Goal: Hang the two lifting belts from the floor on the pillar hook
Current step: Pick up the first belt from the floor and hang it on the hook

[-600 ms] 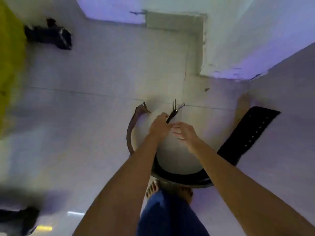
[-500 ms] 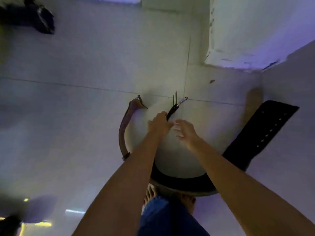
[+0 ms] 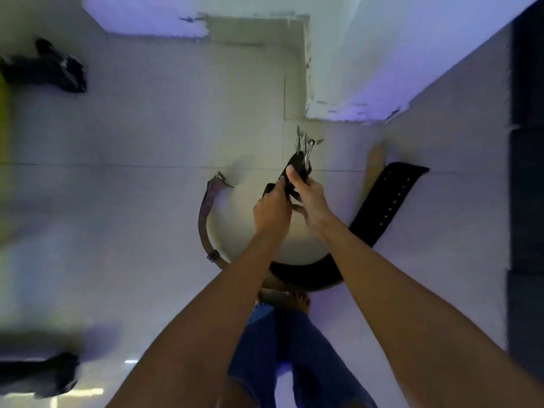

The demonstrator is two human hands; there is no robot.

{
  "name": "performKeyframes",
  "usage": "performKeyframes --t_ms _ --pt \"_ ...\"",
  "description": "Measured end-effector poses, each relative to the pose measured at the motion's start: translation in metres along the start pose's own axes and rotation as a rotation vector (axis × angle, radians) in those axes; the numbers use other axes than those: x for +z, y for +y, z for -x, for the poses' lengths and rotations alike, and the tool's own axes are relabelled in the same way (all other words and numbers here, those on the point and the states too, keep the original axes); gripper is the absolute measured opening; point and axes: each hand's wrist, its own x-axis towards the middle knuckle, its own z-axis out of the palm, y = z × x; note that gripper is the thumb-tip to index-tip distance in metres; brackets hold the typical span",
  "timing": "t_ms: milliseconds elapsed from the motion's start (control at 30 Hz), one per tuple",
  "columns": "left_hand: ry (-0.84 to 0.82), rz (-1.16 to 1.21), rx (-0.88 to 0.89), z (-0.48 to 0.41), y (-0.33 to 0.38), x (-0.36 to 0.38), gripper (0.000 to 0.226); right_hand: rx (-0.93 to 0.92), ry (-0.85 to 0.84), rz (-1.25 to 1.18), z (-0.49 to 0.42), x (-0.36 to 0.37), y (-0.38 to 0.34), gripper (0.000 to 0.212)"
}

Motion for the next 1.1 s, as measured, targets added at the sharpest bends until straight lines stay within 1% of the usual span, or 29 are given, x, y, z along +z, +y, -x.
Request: performKeyframes --t_ms 33,67,133,200,267,300,367,400,433,467,500,567,600,667,733,800,833,900,967,1000,1033,1100 --pt "-0.007 0.046 0.040 0.018 0.024 -0.026 0.050 -0.057 0.040 0.007 0.030 -0.001 -0.028 0.022" --pt "-0.028 0.082 0.067 0.035 0.050 -0.054 0.055 -0.109 0.073 0.011 0.060 -0.003 -0.058 0.023" --pt "-0.085 0.102 0.128 0.070 0.100 -0.114 0.066 -0.177 0.164 0.025 0.123 -0.010 -0.120 0.033" --pt "-0.120 0.125 0.232 0.106 0.150 -0.177 0.070 -0.237 0.236 -0.006 0.188 -0.023 -0.182 0.029" --pt "-0.103 0.220 0.353 0.138 0.197 -0.236 0.065 -0.303 0.266 -0.104 0.243 -0.041 -0.238 0.028" --pt "-0.065 0.294 0.403 0.152 0.220 -0.264 0.060 -0.340 0.273 -0.147 0.270 -0.051 -0.266 0.028" --pt "0.070 0.461 0.490 0.171 0.261 -0.312 0.050 -0.448 0.289 -0.170 0.319 -0.070 -0.317 0.033" --pt "0.128 0.527 0.532 0.179 0.282 -0.334 0.050 -0.509 0.299 -0.166 0.343 -0.079 -0.341 0.037" --pt "0.147 0.570 0.565 0.187 0.304 -0.353 0.053 -0.561 0.310 -0.158 0.367 -0.086 -0.364 0.043" --pt "0.114 0.603 0.586 0.196 0.325 -0.371 0.056 -0.615 0.312 -0.155 0.389 -0.093 -0.385 0.046" --pt "0.040 0.634 0.608 0.204 0.346 -0.387 0.055 -0.664 0.300 -0.138 0.411 -0.098 -0.406 0.046" --pt "-0.112 0.660 0.671 0.222 0.385 -0.415 0.043 -0.760 0.258 -0.080 0.452 -0.112 -0.443 0.036" --pt "-0.139 0.668 0.704 0.233 0.403 -0.427 0.036 -0.805 0.241 -0.072 0.470 -0.120 -0.460 0.031" --pt "-0.127 0.720 0.779 0.254 0.436 -0.448 0.027 -0.883 0.225 -0.091 0.505 -0.136 -0.490 0.029" --pt "-0.069 0.810 0.847 0.281 0.467 -0.462 0.019 -0.964 0.182 -0.115 0.534 -0.157 -0.513 0.028" --pt "-0.050 0.907 0.876 0.298 0.492 -0.472 0.013 -1.041 0.134 -0.093 0.550 -0.170 -0.530 0.021" --pt "-0.029 0.936 0.893 0.307 0.505 -0.478 0.012 -1.077 0.124 -0.058 0.560 -0.177 -0.538 0.018" --pt "0.023 0.955 0.925 0.323 0.529 -0.485 0.010 -1.118 0.095 0.036 0.576 -0.192 -0.548 0.028" --pt "0.060 0.995 0.943 0.337 0.547 -0.490 0.006 -1.154 0.092 0.064 0.588 -0.203 -0.557 0.032" --pt "0.077 1.031 0.945 0.342 0.554 -0.491 0.003 -1.187 0.107 0.045 0.592 -0.206 -0.560 0.031" --pt "0.091 1.071 0.942 0.347 0.560 -0.491 0.009 -1.217 0.126 0.009 0.597 -0.207 -0.563 0.027" --pt "0.095 1.114 0.927 0.358 0.568 -0.489 0.024 -1.235 0.149 -0.080 0.606 -0.208 -0.569 0.009"
